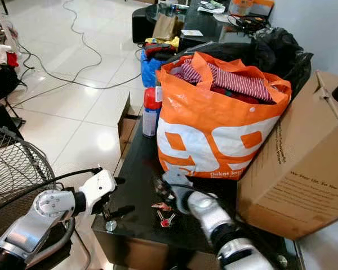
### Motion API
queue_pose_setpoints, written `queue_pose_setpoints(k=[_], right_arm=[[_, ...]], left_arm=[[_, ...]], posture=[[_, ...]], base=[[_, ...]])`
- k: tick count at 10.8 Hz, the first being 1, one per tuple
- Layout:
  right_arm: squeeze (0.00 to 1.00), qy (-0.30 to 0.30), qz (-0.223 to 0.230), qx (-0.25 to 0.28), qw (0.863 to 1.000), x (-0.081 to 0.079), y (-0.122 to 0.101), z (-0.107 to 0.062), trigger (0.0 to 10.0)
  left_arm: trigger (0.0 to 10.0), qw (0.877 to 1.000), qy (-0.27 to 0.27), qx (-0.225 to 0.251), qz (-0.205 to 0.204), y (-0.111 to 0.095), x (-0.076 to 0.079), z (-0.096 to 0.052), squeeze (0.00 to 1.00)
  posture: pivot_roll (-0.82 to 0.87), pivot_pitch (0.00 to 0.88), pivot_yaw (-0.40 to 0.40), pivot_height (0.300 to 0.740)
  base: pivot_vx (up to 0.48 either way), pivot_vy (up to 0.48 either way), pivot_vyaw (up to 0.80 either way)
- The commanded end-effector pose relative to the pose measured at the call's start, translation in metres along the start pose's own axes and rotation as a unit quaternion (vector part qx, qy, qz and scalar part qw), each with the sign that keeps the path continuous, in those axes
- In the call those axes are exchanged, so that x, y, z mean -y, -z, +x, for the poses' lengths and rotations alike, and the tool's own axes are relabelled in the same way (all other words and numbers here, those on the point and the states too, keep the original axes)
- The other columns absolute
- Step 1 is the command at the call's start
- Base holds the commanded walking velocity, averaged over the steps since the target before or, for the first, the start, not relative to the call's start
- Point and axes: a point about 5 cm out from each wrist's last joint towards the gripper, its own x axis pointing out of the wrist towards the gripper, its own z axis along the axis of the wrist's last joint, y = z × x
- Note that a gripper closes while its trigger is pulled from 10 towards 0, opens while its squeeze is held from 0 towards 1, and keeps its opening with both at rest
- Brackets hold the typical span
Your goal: Hang keys on a hook
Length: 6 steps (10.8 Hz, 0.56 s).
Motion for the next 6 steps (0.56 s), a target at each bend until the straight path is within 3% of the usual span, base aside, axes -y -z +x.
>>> queue_pose_setpoints(k=[1,2,3,5,6], right_arm=[[1.00,-0.018,-0.018,-0.025,0.999,0.0097,-0.0013,-0.0047,10.0],[1.00,-0.043,-0.032,-0.044,0.998,0.0138,-0.0008,-0.0080,10.0],[0.00,-0.081,-0.043,-0.066,0.994,0.0164,0.0010,-0.0122,10.0],[0.00,-0.080,-0.056,-0.075,0.992,0.0180,0.0012,-0.0124,10.0],[0.00,-0.065,-0.059,-0.074,0.993,0.0185,0.0003,-0.0110,8.3]], left_arm=[[10.0,1.000,0.013,-0.001,0.012,-0.0028,0.0012,0.0032,0.24],[10.0,1.000,0.016,-0.001,0.013,-0.0028,0.0011,0.0034,0.24],[10.0,1.000,0.020,-0.001,0.014,-0.0030,0.0013,0.0036,0.24],[10.0,0.999,0.031,-0.004,0.009,-0.0027,0.0026,0.0036,0.25],[10.0,0.999,0.037,-0.008,0.004,-0.0021,0.0035,0.0032,0.25]], posture=[[0.00,0.000,-0.097,0.740],[0.00,0.000,-0.094,0.740],[0.00,0.000,-0.092,0.740],[0.00,0.000,-0.092,0.740],[0.00,0.000,-0.092,0.740]], base=[[0.000,0.000,0.00],[0.000,0.000,0.00],[0.000,0.000,0.00],[0.000,0.000,0.00],[0.000,0.000,0.00]])
